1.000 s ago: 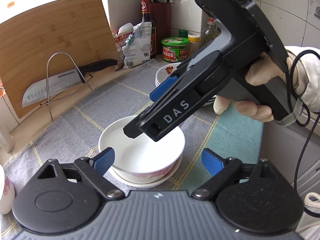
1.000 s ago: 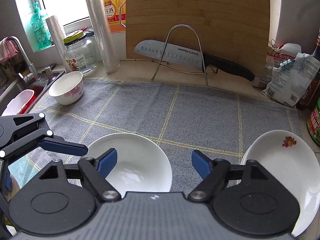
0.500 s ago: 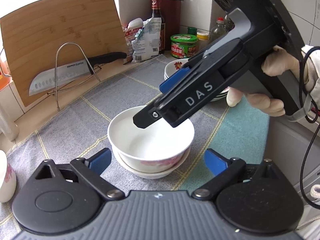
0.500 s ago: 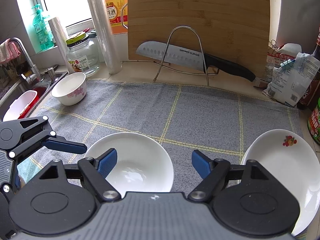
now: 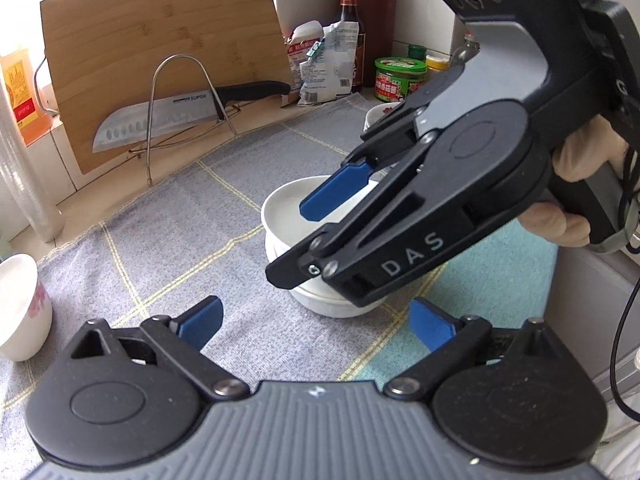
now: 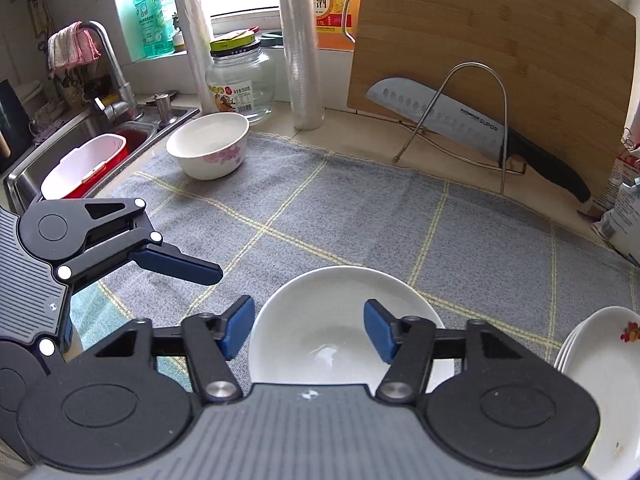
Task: Organize plates and bowls
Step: 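Open the right tool and lift it away from the stacked bowls, then grasp the white bowl beside the glass jar with both tools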
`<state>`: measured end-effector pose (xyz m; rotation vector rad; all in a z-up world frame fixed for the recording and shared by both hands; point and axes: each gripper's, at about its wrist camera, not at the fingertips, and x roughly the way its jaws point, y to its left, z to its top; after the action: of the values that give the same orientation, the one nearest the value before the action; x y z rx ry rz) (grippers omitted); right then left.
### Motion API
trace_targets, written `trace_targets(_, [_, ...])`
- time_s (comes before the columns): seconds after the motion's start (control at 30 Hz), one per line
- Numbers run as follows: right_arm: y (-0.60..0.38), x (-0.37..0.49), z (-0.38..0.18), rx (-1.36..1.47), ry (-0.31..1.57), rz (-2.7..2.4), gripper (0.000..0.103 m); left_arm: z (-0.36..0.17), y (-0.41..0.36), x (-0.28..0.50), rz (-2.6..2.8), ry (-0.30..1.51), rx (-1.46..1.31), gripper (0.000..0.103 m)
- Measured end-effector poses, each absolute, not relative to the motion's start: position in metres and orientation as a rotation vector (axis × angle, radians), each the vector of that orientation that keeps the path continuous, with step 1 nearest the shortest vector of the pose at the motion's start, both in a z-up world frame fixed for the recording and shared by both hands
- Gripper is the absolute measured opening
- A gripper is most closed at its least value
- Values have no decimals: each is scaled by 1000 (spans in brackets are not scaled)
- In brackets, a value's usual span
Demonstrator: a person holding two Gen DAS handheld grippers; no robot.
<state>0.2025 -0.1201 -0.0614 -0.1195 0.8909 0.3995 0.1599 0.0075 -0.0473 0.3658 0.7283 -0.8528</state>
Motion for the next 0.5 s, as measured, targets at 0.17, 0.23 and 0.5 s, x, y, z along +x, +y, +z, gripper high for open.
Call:
trace_targets(0.17, [-112,202,-63,-134,906,426,56,-47,18,160,-818,733,354,99])
trace_targets(0.23, [-110,200,-59,-154,900,429,56,-46,24,161,-783,733,348,99])
trace_targets(0.5, [-95,203,-31,-256,816,541,61,-31,88,163,-538,743,327,99])
